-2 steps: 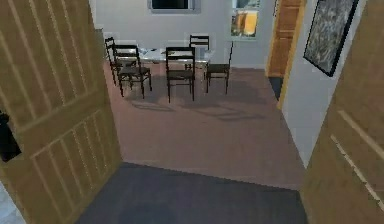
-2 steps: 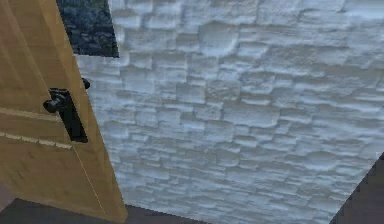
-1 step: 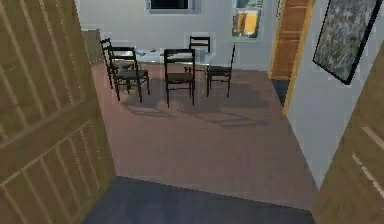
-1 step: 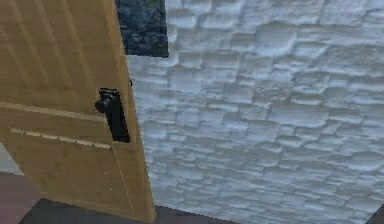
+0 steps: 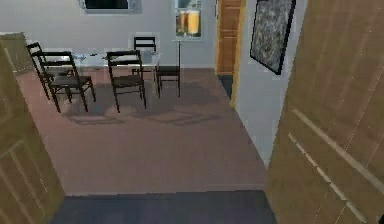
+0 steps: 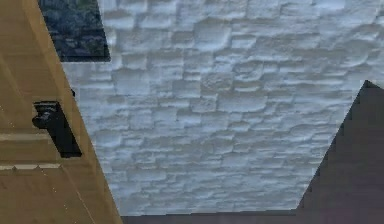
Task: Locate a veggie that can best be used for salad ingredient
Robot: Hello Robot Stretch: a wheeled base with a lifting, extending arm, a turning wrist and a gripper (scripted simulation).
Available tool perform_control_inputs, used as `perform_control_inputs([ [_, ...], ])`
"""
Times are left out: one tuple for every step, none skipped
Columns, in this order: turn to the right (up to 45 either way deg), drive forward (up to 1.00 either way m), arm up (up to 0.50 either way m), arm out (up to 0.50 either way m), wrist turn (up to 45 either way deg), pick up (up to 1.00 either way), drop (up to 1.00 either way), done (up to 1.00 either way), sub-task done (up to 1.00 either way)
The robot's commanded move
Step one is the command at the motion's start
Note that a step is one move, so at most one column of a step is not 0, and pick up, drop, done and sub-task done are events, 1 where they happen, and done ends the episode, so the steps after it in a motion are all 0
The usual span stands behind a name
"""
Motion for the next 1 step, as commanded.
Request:
perform_control_inputs([
  [0.0,1.0,0.0,0.0,0.0,0.0,0.0,0.0,0.0],
])
